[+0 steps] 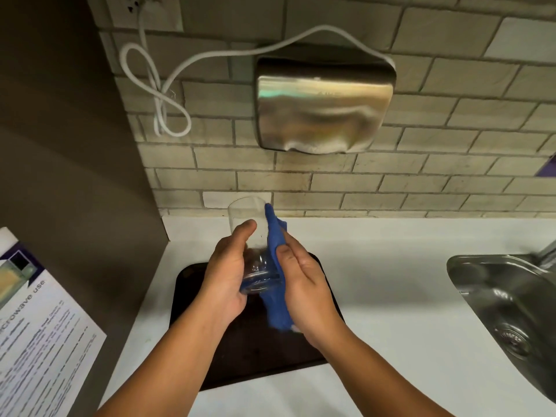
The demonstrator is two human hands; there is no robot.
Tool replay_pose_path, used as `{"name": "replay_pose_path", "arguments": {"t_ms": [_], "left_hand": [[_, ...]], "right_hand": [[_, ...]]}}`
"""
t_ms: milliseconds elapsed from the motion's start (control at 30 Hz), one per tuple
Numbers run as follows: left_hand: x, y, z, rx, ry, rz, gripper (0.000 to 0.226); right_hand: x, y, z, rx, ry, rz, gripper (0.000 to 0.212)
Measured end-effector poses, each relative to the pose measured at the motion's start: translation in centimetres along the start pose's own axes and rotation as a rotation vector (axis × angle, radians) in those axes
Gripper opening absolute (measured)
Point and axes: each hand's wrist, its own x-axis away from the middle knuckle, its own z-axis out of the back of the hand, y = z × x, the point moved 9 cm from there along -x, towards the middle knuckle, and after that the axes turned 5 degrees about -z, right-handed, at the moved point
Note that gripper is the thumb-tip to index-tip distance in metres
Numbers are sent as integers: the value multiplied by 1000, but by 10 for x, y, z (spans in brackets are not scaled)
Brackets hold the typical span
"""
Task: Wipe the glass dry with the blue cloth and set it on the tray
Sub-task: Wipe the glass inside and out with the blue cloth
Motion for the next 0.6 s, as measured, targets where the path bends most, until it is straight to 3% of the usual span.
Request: {"name": "replay_pose_path", "arguments": {"t_ms": [67, 167, 367, 500, 600], "left_hand": [[0, -1, 1, 13, 9, 24, 45], [0, -3, 5, 58, 40, 32, 47], [0, -4, 9, 6, 77, 16, 40], [7, -11, 8, -11, 87, 44, 40], [10, -19, 7, -58, 36, 80, 49]], "right_hand": [[0, 7, 1, -23, 5, -42, 39], [0, 21, 4, -98, 34, -163, 34], [-5, 8, 7, -24, 39, -2, 37], [-6, 23, 12, -94, 84, -132, 33], [2, 4, 5, 76, 59, 17, 37]]}}
